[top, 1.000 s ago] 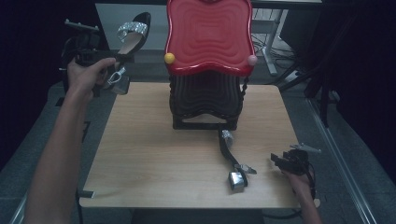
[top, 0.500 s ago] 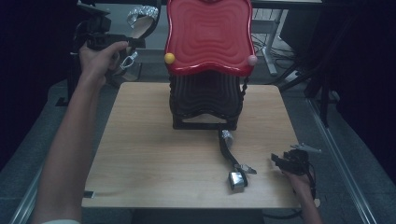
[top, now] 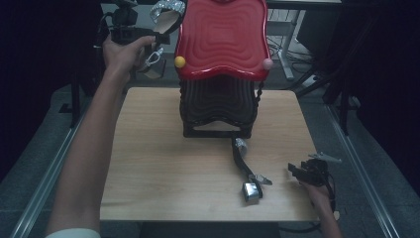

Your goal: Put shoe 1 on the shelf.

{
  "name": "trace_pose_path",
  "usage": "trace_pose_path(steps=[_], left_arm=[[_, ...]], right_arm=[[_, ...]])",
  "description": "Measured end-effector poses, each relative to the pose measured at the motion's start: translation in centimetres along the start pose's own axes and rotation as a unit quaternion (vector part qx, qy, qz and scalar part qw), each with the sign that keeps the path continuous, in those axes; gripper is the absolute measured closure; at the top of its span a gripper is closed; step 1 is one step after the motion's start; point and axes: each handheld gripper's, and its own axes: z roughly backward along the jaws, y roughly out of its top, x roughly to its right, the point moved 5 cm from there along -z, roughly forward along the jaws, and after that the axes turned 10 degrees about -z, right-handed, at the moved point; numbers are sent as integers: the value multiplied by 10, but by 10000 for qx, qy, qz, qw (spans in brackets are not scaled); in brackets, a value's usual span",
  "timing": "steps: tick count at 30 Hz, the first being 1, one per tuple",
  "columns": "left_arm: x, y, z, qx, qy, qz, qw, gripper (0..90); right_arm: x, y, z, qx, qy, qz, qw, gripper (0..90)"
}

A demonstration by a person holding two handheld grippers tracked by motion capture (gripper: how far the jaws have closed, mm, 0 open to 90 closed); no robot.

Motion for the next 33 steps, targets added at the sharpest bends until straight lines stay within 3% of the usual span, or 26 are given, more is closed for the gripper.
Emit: trace_pose_path(steps=[4,19,28,33], left_arm=[[7,10,-6,-10,107,-48,9999,421],[15,38,-16,85,99,-34,9999,421],[27,56,-38,148,92,63,9998,421],[39,64,-53,126,123,-4,9998,421]], right_arm=[[0,0,0,22,7,-18,10000,391],[3,0,1,38,3,-69,10000,391],[5,0,1,38,-4,-110,9999,391],[6,0,2,49,10,-120,9999,391]])
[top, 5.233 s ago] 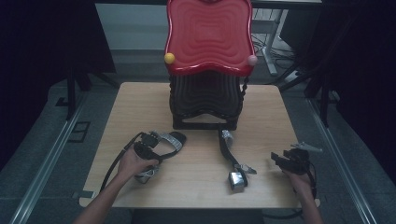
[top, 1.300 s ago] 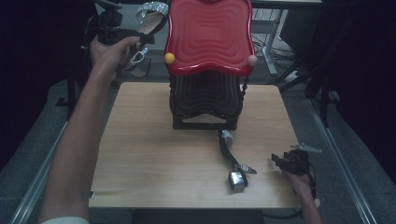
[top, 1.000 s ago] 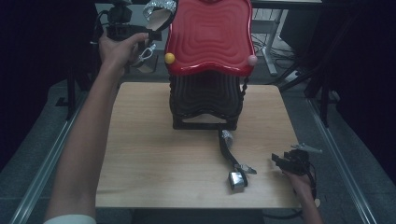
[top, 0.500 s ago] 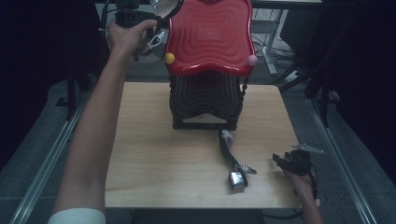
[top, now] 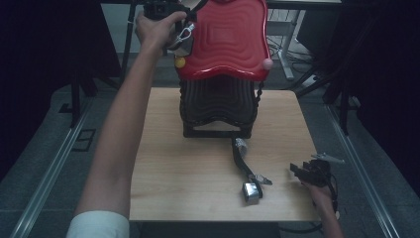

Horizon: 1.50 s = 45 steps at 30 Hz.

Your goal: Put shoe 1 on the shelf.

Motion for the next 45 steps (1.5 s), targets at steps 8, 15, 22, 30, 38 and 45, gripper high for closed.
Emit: trace_pose_path(steps=[8,15,22,30,38,45], left_arm=[[6,2,-13,8,23,43,10000,421],[7,1,-30,-12,123,99,9999,421],[7,-3,-47,-53,214,88,9997,421],[9,-10,-65,-131,412,-10,9991,419],[11,-10,-67,-186,575,-25,9982,416],[16,-12,-71,-313,816,-134,9961,412]], right_arm=[[2,0,2,4,-5,-56,10000,391],[1,0,2,2,-5,-48,10000,391],[4,0,2,-2,-18,-70,10000,391],[6,0,2,12,-26,-84,10000,391],[5,0,2,10,-26,-72,10000,390],[4,0,2,-4,-18,-58,10000,389]])
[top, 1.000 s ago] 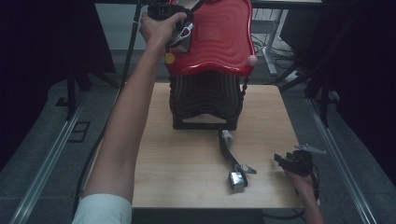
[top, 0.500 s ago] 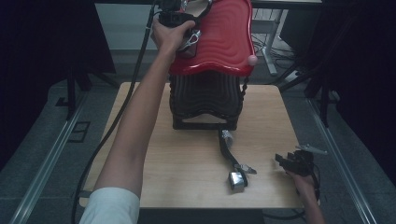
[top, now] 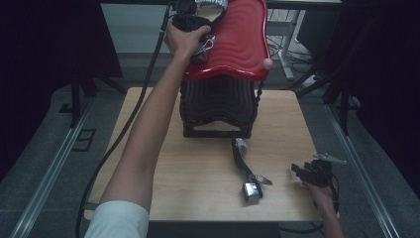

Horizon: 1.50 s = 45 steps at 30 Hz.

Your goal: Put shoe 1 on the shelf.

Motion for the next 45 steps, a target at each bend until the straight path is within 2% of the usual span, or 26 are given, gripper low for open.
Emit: trace_pose_path(steps=[4,7,10,14,16,19,24,26,28,30,36,40,45], left_arm=[[1,-1,0,7,68,-12,10000,411],[2,-3,0,-34,205,-41,9998,410],[5,-5,0,-28,446,-100,9990,407],[9,-6,-2,6,582,-100,9983,402],[10,-8,-4,-49,627,-114,9980,357],[10,-8,-4,-15,700,-147,9974,339],[9,-7,-3,-13,524,-73,9986,293],[9,-6,-3,38,432,-33,9991,245],[11,-1,2,216,395,-137,9989,176],[12,0,3,243,377,-109,9989,140],[10,7,11,370,246,-145,9989,136],[8,9,21,469,-96,-162,9987,152],[7,8,30,482,-294,-266,9980,192]], right_arm=[[1,1,0,37,1,-12,10000,389],[1,0,0,21,-3,-24,10000,389],[1,1,1,38,-5,-11,10000,388],[0,1,1,62,1,-12,10000,388],[0,1,1,66,-1,2,10000,388],[0,1,1,69,0,3,10000,386],[0,1,1,61,-1,-19,10000,386],[0,1,1,59,1,-21,10000,386],[0,1,1,41,-3,-10,10000,386],[1,1,1,35,0,-14,10000,386],[0,1,1,49,11,-2,10000,386],[1,2,2,72,1,-20,10000,386],[-1,4,4,184,52,15,9998,383]])
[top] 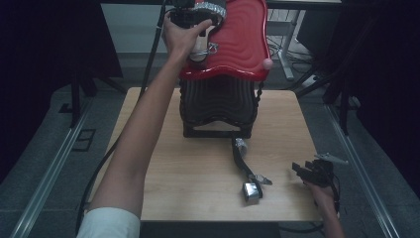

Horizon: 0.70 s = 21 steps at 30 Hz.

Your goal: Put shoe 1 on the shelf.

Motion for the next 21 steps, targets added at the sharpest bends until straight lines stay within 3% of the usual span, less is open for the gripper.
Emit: trace_pose_path(steps=[1,2,3,8,15,21], left_arm=[[0,-1,4,-10,-177,-25,9998,206],[0,-1,4,-10,-177,-25,9998,212],[1,-4,7,-119,-334,-141,9993,213],[2,-5,14,-166,-454,-285,9984,214],[1,-1,37,3,-636,-369,9973,218],[-6,-9,57,99,-817,-272,9962,220]], right_arm=[[-3,2,4,76,39,34,10000,381],[-3,2,4,76,39,34,10000,381],[-5,3,8,186,94,76,9998,381],[-7,3,14,333,184,78,9992,381],[-8,0,16,376,222,139,9989,382],[-8,0,18,378,254,142,9989,385]])
